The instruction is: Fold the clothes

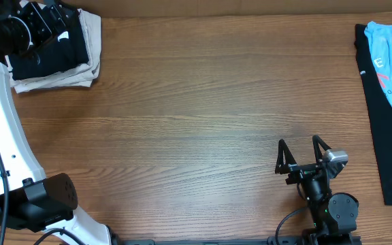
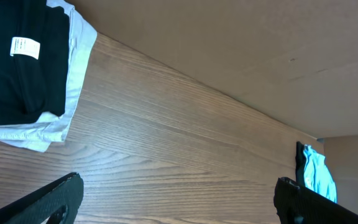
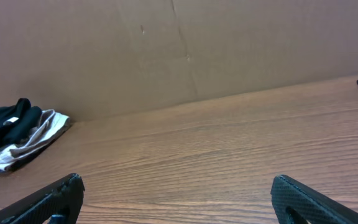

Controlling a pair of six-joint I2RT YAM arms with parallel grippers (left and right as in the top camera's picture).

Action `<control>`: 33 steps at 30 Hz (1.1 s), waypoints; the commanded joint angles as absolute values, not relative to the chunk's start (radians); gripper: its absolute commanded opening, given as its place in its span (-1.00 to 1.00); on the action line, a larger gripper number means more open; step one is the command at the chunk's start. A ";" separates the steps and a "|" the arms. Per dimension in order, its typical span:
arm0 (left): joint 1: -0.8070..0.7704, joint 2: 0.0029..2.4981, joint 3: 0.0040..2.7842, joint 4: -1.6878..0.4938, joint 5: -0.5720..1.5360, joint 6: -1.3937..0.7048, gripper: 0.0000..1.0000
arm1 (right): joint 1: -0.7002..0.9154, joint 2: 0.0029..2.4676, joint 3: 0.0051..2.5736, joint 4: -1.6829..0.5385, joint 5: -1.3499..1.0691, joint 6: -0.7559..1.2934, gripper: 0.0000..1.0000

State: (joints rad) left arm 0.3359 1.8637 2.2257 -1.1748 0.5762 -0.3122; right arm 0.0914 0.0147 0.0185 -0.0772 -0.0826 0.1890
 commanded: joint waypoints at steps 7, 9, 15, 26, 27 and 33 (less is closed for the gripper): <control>0.337 1.874 2.228 -1.172 0.592 -0.318 1.00 | 0.083 0.002 0.008 -0.075 -0.096 0.194 1.00; 0.337 1.874 2.228 -1.172 0.592 -0.318 1.00 | 0.083 0.003 0.008 -0.075 -0.094 0.194 1.00; 0.337 1.874 2.228 -1.172 0.592 -0.318 1.00 | 0.083 0.003 0.008 -0.075 -0.094 0.194 1.00; 0.337 1.874 2.228 -1.172 0.592 -0.318 1.00 | 0.083 0.003 0.008 -0.075 -0.094 0.194 1.00; 0.337 1.874 2.228 -1.172 0.592 -0.318 1.00 | 0.083 0.003 0.008 -0.075 -0.094 0.194 1.00; 0.337 1.874 2.228 -1.172 0.592 -0.318 1.00 | 0.083 0.003 0.008 -0.075 -0.095 0.194 1.00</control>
State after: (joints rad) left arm 0.3359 1.8637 2.2257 -1.1748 0.5762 -0.3122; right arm 0.0914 0.0147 0.0185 -0.0784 -0.0898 0.1864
